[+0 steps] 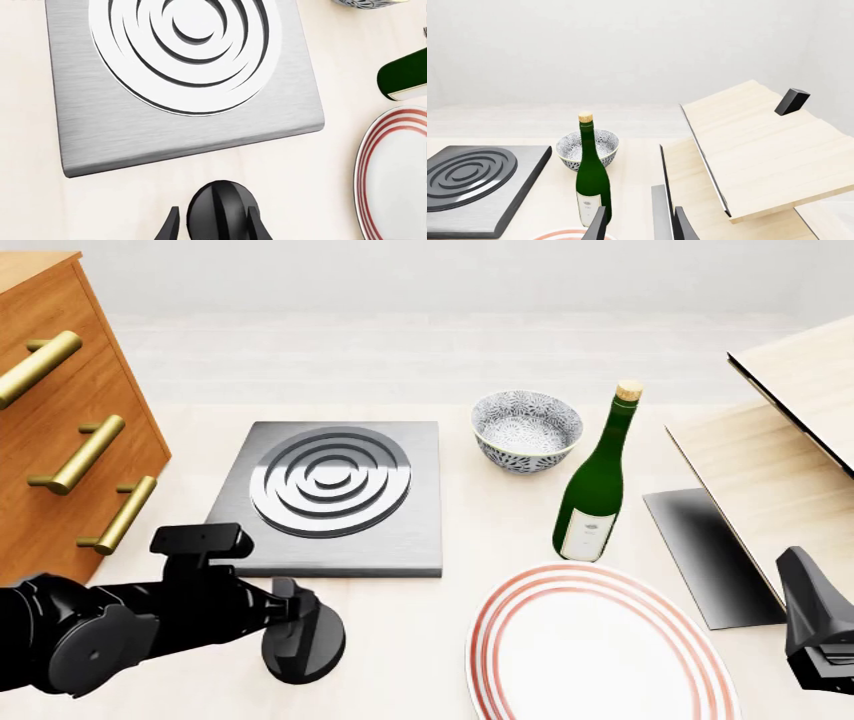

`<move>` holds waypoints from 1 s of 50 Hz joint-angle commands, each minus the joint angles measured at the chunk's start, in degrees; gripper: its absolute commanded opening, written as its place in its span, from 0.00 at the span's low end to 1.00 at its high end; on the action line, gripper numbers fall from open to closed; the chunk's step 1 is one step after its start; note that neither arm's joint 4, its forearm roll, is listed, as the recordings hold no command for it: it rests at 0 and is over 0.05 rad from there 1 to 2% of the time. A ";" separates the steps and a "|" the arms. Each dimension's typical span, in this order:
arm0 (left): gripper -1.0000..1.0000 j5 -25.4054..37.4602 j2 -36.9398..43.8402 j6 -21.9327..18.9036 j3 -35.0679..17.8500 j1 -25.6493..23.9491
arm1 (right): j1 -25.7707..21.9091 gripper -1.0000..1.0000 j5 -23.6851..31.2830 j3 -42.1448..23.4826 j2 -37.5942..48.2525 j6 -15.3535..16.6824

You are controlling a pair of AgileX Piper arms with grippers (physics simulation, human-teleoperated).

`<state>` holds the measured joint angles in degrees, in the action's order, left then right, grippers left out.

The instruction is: Turn on the stove.

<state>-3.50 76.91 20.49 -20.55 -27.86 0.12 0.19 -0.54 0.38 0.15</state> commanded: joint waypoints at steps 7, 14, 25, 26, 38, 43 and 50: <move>1.00 2.88 -2.46 -3.29 1.25 2.91 | 0.01 1.00 0.00 0.00 -0.01 -0.01; 1.00 3.30 -3.12 -3.38 1.60 3.17 | 0.01 1.00 0.00 0.00 -0.01 0.01; 1.00 5.01 -4.98 -3.91 1.26 3.46 | 0.01 1.00 0.00 0.00 0.00 0.01; 1.00 5.24 -5.18 -3.92 1.20 3.42 | 0.00 1.00 0.00 0.00 0.00 0.01; 1.00 10.28 -10.67 -5.96 0.18 4.24 | 0.01 1.00 0.00 0.00 0.00 0.01; 1.00 13.95 -14.86 -7.55 -0.35 5.82 | 0.00 1.00 0.00 0.00 0.00 -0.01; 1.00 17.56 -19.03 -8.61 -0.99 6.61 | 0.01 1.00 0.00 0.00 0.01 0.00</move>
<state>9.34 63.22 13.60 -20.76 -22.59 0.12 0.19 -0.54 0.38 0.15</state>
